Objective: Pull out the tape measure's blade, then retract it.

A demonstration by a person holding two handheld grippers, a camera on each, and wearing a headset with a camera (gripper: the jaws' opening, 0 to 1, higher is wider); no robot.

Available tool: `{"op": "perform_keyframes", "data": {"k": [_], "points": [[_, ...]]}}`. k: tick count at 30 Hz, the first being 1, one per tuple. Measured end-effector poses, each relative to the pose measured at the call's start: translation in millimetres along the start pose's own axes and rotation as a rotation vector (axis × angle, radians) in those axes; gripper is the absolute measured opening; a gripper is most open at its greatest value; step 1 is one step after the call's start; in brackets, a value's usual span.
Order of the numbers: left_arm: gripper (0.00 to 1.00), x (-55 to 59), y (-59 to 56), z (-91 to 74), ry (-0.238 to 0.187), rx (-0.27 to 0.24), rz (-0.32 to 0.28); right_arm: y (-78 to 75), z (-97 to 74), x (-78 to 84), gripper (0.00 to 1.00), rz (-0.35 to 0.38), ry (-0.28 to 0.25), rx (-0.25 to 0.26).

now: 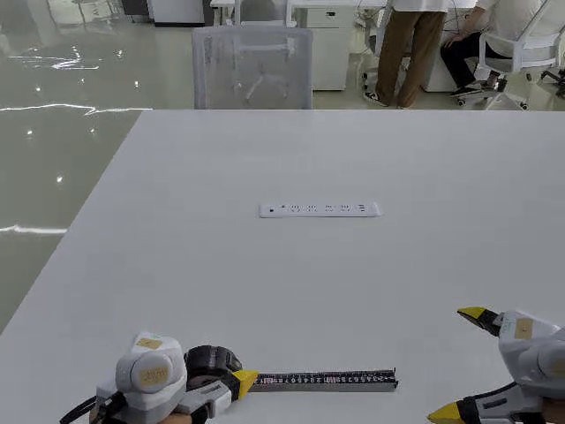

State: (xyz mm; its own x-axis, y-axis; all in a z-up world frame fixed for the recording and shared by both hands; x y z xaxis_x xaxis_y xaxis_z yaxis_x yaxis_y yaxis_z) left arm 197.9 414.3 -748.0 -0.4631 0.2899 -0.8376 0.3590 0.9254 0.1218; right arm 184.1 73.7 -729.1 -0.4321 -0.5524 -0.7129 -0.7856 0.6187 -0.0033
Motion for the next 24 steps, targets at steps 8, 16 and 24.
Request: {"op": "perform_keyframes", "data": {"k": [8, 16, 24], "points": [[1.00, 6.6, -2.9, 13.6, -0.001, 0.030, -0.036, -1.4, 28.4, 1.3, 1.00, -0.068, 0.082, -0.053], [1.00, 15.1, -8.5, 17.5, 0.013, 0.056, -0.079, -4.6, 53.0, -2.0, 1.00, -0.148, 0.158, -0.129], [1.00, 16.7, -0.6, 22.0, -0.013, 0.029, -0.091, 4.7, 66.9, 1.4, 0.79, -0.182, 0.217, -0.212]]}}
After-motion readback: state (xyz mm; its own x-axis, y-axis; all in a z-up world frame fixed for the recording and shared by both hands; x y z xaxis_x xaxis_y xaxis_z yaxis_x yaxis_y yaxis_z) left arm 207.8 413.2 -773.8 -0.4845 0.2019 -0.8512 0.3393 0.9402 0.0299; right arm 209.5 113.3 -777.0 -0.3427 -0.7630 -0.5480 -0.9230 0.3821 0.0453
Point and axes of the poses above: the centre of the closed fingertips' face, and the gripper's own axes: z roughly forward along the fingers, y roughly to its left, x roughly out of its underside, the point moved 2 cm from there along -z, roughly backward along the fingers, and after that the axes turned 14 degrees about z, right-handed, at the moved point
